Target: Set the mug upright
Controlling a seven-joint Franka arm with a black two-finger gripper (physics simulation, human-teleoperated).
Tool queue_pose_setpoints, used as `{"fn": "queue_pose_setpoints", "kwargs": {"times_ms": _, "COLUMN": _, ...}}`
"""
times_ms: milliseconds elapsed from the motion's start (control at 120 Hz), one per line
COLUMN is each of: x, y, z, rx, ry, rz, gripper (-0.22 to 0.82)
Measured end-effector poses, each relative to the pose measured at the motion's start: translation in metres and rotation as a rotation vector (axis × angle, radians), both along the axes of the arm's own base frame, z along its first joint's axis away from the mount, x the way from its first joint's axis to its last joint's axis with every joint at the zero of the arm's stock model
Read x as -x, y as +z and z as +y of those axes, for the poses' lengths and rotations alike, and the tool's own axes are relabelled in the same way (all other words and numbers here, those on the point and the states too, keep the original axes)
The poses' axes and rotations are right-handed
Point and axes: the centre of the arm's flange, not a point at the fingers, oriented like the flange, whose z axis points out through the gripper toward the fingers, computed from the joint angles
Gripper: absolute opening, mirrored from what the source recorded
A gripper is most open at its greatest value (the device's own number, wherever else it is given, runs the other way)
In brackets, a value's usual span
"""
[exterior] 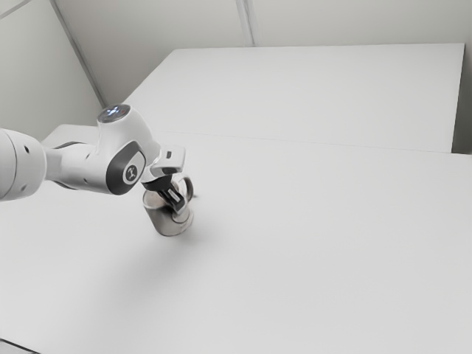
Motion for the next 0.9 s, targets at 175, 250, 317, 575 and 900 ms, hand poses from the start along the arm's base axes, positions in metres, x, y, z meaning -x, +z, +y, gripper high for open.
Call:
{"fn": "queue_pose_setpoints", "kwargs": {"times_ms": 175, "x": -0.001, "y": 0.003, "z": -0.001, "rx": 0.003, "ry": 0.017, "rz": -0.011, "gripper": 0.22}}
{"fn": "queue_pose_setpoints", "kwargs": {"times_ms": 250, "x": 0.0, "y": 0.008, "z": -0.002, "rx": 0.005, "ry": 0.022, "rz": -0.017, "gripper": 0.33}}
{"fn": "queue_pose_setpoints", "kwargs": {"times_ms": 317, "x": 0.001, "y": 0.018, "z": -0.003, "rx": 0.009, "ry": 0.029, "rz": -0.028, "gripper": 0.4}}
{"fn": "queue_pose_setpoints", "kwargs": {"times_ms": 575, "x": -0.011, "y": 0.104, "z": -0.034, "rx": 0.023, "ry": 0.021, "rz": -0.091, "gripper": 0.55}}
{"fn": "queue_pose_setpoints", "kwargs": {"times_ms": 900, "x": -0.099, "y": 0.196, "z": -0.029, "rx": 0.046, "ry": 0.107, "rz": 0.072, "gripper": 0.59}}
